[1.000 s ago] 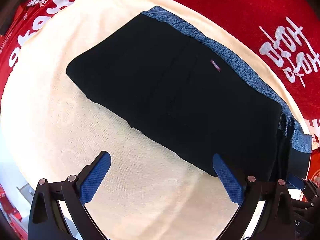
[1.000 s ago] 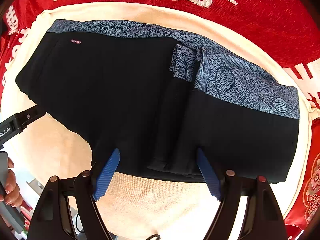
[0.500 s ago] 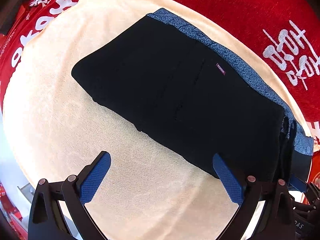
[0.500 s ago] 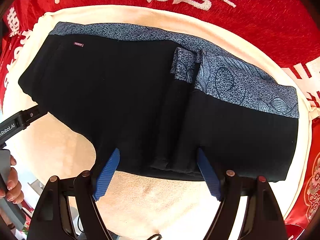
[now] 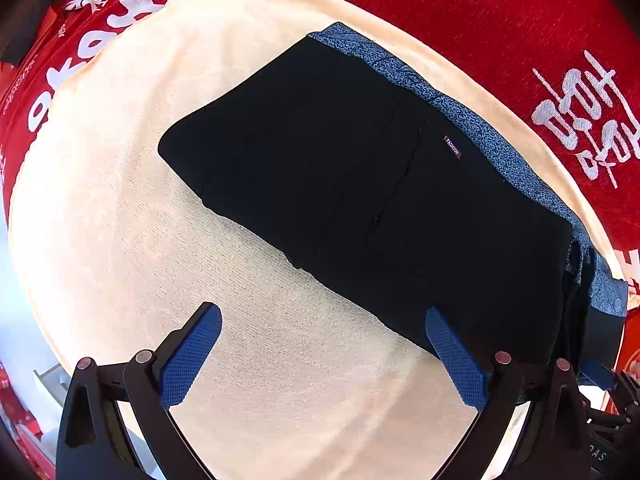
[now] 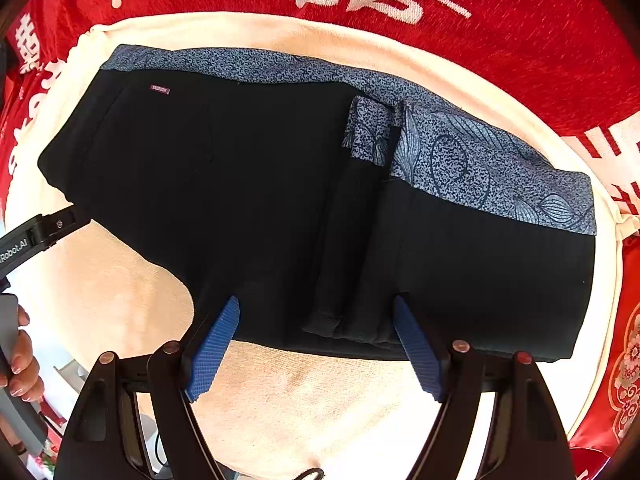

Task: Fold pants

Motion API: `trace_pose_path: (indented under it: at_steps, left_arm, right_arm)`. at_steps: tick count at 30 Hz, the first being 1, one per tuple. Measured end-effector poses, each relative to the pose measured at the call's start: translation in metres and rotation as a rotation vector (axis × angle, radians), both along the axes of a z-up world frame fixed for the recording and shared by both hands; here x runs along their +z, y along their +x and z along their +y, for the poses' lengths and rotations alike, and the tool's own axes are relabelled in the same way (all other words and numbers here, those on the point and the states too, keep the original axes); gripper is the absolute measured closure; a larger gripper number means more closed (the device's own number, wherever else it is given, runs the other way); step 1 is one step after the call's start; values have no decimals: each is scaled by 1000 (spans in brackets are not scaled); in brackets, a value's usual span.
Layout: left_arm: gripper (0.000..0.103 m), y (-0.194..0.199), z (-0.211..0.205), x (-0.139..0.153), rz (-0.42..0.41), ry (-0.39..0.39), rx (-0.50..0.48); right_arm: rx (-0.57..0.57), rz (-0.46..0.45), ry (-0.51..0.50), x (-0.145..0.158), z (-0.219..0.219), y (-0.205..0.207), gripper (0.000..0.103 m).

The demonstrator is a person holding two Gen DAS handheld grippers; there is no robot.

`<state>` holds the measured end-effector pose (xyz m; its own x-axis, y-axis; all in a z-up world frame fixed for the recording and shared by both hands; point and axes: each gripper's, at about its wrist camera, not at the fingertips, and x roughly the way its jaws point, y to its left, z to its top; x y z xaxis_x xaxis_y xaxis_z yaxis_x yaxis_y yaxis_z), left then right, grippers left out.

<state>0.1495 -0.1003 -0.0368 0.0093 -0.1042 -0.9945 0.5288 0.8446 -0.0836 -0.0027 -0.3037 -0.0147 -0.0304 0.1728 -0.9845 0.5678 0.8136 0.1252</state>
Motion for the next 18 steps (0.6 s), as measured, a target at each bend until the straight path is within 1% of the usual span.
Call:
trace_pose_path:
  at_steps: [6, 13, 18]
  left_arm:
    - [0, 0, -2, 1, 0, -2, -4]
    - [0, 1, -2, -7, -2, 20, 1]
    - [0, 2, 2, -8, 4, -10, 14]
  right_arm:
    - [-1, -13, -1, 10, -3, 3, 21]
    - [5, -9, 4, 10, -6, 2, 21]
    - [4, -8, 5, 10, -5, 1, 21]
